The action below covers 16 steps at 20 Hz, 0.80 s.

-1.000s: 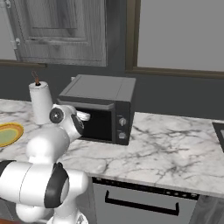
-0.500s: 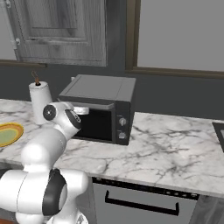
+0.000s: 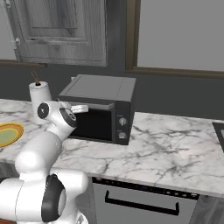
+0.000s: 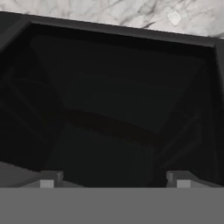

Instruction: Pull the toaster oven rack outwards. Pick up the baguette from the plate and place it on the toaster oven rack. Close the toaster oven door fully and set the temperature to the lowest setting.

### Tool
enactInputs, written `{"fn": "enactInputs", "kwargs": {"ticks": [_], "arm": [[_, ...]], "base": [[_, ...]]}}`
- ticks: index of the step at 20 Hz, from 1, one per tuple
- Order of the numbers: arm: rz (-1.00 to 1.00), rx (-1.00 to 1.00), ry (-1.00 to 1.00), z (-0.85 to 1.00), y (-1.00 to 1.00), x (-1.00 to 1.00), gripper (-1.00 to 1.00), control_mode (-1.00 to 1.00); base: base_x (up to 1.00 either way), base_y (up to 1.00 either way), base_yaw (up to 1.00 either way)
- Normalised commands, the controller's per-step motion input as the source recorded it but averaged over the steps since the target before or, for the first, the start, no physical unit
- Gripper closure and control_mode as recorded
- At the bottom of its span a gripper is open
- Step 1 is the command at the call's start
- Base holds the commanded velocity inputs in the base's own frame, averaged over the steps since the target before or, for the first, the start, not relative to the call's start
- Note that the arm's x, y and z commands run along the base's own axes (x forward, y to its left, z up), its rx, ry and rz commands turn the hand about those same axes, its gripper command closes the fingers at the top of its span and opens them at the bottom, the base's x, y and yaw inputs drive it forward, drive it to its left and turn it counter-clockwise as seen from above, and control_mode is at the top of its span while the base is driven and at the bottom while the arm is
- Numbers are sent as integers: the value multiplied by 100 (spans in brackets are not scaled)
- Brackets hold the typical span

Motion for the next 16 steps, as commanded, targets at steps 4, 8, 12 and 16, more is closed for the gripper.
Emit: {"fn": "enactInputs", "kwargs": {"ticks": [4,8,12,16], "arm": [[0,-29,19,100,0,-13,-100,-100],[0,-42,29,89,0,-35,-100,-100],[0,-43,15,99,0,-49,-100,-100],[0,-42,8,100,0,-57,-100,-100]], "base": [[0,0,0],[0,0,0],[0,0,0],[0,0,0]]}}
